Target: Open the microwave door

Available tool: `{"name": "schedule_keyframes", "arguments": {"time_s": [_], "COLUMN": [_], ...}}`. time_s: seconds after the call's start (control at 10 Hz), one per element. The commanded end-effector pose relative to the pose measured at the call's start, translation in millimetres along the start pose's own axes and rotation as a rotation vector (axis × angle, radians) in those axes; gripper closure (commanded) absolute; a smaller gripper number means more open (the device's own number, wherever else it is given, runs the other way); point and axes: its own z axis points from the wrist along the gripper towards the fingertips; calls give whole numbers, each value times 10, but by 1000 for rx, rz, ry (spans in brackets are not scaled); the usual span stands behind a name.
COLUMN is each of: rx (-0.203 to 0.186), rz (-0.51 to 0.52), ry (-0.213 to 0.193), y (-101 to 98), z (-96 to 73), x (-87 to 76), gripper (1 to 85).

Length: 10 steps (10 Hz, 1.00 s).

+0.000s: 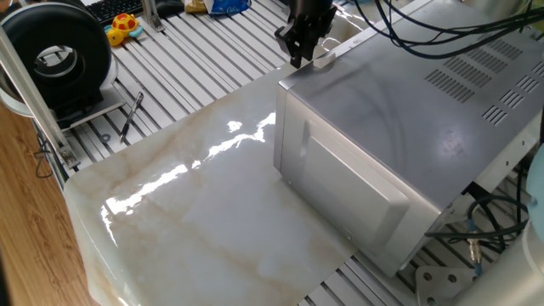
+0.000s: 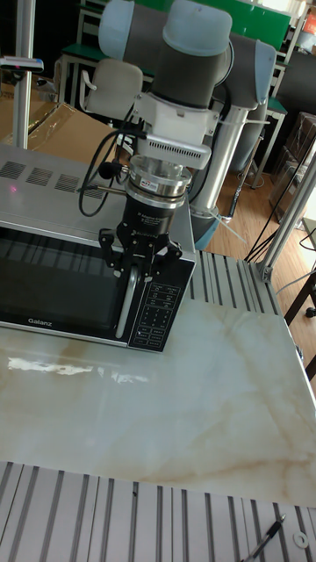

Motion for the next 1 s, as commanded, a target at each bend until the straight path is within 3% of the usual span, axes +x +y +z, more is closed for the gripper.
{"name": "schedule_keyframes", "arguments": {"time_s": [0.0, 0.3, 0.9], "rx": [-55, -43, -48], "rz": [22, 24, 23], "ry": [7, 21, 7], "y": [128, 96, 105], "z": [-16, 36, 136], "x": [8, 81, 91], "gripper": [510, 507, 510]}}
